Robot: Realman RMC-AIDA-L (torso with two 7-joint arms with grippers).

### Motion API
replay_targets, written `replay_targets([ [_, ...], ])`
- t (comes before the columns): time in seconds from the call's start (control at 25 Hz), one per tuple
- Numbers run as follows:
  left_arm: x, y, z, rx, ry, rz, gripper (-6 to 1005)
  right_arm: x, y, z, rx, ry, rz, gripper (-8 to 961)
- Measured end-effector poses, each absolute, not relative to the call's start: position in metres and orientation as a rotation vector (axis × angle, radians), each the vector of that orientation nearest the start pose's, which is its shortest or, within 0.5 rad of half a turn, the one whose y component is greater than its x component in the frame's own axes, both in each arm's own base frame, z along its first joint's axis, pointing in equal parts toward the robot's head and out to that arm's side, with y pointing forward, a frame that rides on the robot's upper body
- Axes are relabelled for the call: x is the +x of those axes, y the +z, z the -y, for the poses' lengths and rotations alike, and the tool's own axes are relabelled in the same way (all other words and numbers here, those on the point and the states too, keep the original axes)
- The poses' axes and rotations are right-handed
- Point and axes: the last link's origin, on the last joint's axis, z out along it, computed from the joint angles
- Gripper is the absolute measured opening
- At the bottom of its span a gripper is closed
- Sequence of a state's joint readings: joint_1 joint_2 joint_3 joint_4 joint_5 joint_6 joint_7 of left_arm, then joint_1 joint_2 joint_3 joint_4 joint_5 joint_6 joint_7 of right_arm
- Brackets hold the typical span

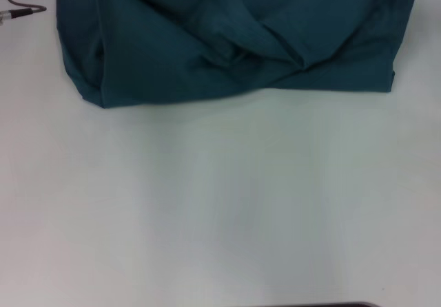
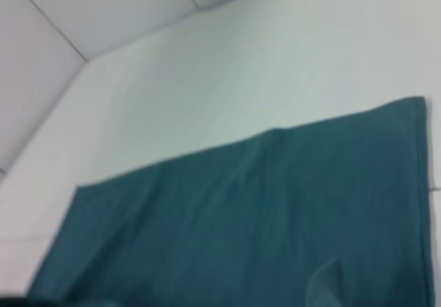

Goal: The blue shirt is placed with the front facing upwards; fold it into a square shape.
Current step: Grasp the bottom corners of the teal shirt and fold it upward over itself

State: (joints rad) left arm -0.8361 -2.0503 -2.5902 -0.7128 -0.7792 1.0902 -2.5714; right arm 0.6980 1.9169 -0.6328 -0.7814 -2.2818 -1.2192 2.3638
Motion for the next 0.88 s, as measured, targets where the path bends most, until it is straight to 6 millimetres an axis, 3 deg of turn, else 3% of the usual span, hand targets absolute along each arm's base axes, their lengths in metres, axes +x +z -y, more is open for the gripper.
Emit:
replay_targets([
  [0.2,-0.22,0.049,-0.461,-1.896,-0.643,1.642,35,0.271,0.09,-0.435,-2.087,0.356,-1.374,20],
  [0.68,-0.204,0.058,-0.477,-1.861,-0.634,1.576,35,0.248,0.103,-0.47,-2.025,0.291,-1.14,22],
  [0.88,-0.205,0.052,-0.477,-1.862,-0.611,1.579,35,0.235,0.084,-0.478,-2.091,0.236,-1.041,22],
])
